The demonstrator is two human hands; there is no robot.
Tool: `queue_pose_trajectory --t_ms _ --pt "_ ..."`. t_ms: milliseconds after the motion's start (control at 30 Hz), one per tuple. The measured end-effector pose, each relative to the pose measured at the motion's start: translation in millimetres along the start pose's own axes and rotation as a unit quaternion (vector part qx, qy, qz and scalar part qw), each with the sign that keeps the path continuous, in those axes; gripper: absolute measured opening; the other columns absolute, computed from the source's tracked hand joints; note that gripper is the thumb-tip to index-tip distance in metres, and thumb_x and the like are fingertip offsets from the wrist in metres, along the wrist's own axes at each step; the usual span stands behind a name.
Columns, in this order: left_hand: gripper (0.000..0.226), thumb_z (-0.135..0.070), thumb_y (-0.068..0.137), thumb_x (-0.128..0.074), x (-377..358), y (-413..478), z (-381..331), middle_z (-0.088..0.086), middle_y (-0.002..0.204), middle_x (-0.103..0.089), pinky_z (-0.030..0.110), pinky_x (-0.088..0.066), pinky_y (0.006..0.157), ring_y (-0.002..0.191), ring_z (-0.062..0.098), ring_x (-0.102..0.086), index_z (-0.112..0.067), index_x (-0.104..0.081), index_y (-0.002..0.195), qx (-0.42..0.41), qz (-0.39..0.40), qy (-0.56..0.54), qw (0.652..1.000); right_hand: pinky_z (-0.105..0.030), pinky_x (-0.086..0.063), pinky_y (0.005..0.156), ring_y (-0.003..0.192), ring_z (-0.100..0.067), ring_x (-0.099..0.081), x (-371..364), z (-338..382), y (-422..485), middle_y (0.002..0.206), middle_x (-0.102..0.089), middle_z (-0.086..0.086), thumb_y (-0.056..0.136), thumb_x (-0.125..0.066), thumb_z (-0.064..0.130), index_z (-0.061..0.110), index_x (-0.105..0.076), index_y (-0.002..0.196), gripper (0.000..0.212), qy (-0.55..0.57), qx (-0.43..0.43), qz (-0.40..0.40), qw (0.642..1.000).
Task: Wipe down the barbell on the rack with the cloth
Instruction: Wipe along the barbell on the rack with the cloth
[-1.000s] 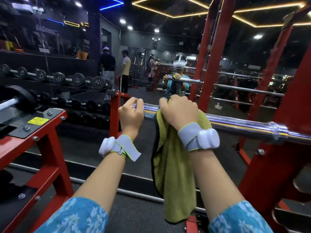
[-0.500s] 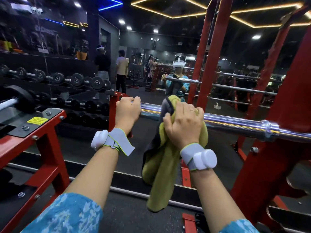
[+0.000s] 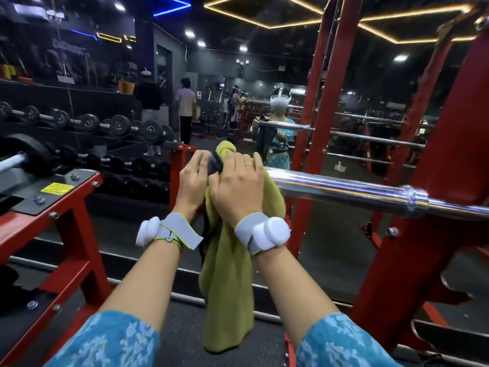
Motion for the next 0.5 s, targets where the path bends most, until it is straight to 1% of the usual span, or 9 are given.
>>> queue_pose_trajectory --t_ms 67,133,167,233,300,333,400,467,500 --pt "0.035 -0.034 0.095 -0.032 -2 5 -5 0.003 0.065 -0.048 0.032 -0.029 0.063 0.067 0.030 -0.045 -0.012 -0.048 0.074 0.000 -0.003 0.025 1.000 -0.045 -0.029 0.102 0.084 -0.033 -0.057 -4 -1 -3 0.083 -0.060 -0.013 0.078 -0.040 0.028 0.002 -0.062 0.096 0.038 -0.007 0.022 0.007 1.000" --pt "0.041 -0.029 0.099 -0.034 -1 12 -8 0.006 0.061 -0.046 0.034 -0.027 0.064 0.070 0.033 -0.043 -0.017 -0.039 0.060 0.048 -0.002 0.064 0.997 -0.046 -0.028 0.104 0.089 -0.034 -0.059 -3 -11 -7 0.089 -0.062 -0.014 0.079 -0.040 0.029 0.001 -0.062 0.100 0.041 -0.012 0.034 0.004 0.999" --pt "0.045 -0.027 0.100 -0.035 -1 14 -8 0.009 0.063 -0.048 0.034 -0.028 0.065 0.072 0.032 -0.043 -0.017 -0.039 0.056 0.083 -0.001 0.085 0.993 -0.047 -0.027 0.104 0.090 -0.034 -0.059 0 -18 -9 0.091 -0.063 -0.015 0.079 -0.040 0.029 0.000 -0.062 0.101 0.042 -0.013 0.036 -0.002 0.999" --pt "0.049 -0.028 0.098 -0.035 -2 17 -9 0.015 0.070 -0.055 0.035 -0.036 0.071 0.078 0.033 -0.048 -0.013 -0.045 0.052 0.145 0.014 0.108 0.983 -0.048 -0.026 0.105 0.090 -0.034 -0.060 9 -36 -13 0.090 -0.063 -0.015 0.077 -0.041 0.028 0.000 -0.062 0.101 0.042 -0.013 0.023 -0.025 0.999" --pt "0.044 -0.027 0.094 -0.036 -3 21 -9 0.018 0.081 -0.061 0.034 -0.041 0.075 0.088 0.036 -0.055 -0.009 -0.059 0.062 0.196 0.036 0.121 0.973 -0.049 -0.024 0.105 0.091 -0.034 -0.061 18 -54 -17 0.088 -0.063 -0.015 0.076 -0.041 0.027 -0.001 -0.063 0.100 0.042 -0.018 0.001 -0.055 0.998" --pt "0.039 -0.025 0.093 -0.037 -4 22 -9 0.020 0.089 -0.062 0.034 -0.042 0.077 0.094 0.037 -0.056 -0.005 -0.065 0.075 0.216 0.042 0.130 0.967 -0.049 -0.023 0.106 0.093 -0.034 -0.062 22 -62 -20 0.090 -0.063 -0.015 0.077 -0.041 0.027 -0.001 -0.062 0.100 0.043 -0.022 -0.010 -0.065 0.998" --pt "0.033 -0.020 0.091 -0.039 -5 28 -7 0.022 0.109 -0.058 0.034 -0.039 0.078 0.095 0.035 -0.052 0.001 -0.063 0.101 0.249 0.062 0.155 0.954 -0.048 -0.020 0.108 0.099 -0.035 -0.060 26 -67 -24 0.094 -0.063 -0.015 0.077 -0.041 0.027 -0.001 -0.062 0.103 0.043 -0.029 -0.028 -0.072 0.997" --pt "0.034 -0.018 0.088 -0.039 -5 31 -5 0.023 0.117 -0.053 0.031 -0.033 0.076 0.088 0.029 -0.040 0.000 -0.061 0.106 0.261 0.082 0.177 0.945 -0.049 -0.020 0.110 0.101 -0.035 -0.059 24 -60 -24 0.095 -0.063 -0.014 0.077 -0.041 0.026 -0.001 -0.061 0.104 0.043 -0.022 -0.035 -0.068 0.997" --pt "0.034 -0.018 0.088 -0.039 -6 30 -5 0.023 0.117 -0.053 0.030 -0.031 0.076 0.088 0.029 -0.039 0.000 -0.062 0.106 0.266 0.083 0.179 0.943 -0.049 -0.021 0.110 0.101 -0.035 -0.059 21 -54 -22 0.094 -0.062 -0.014 0.077 -0.041 0.025 -0.001 -0.061 0.104 0.043 -0.016 -0.030 -0.063 0.997"
Point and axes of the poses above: each hand's wrist, its own y-axis towards the middle knuckle, its own x-axis out of the back of the hand, z = x × y, the point moved 4 cm from there along y, towards the middle knuckle
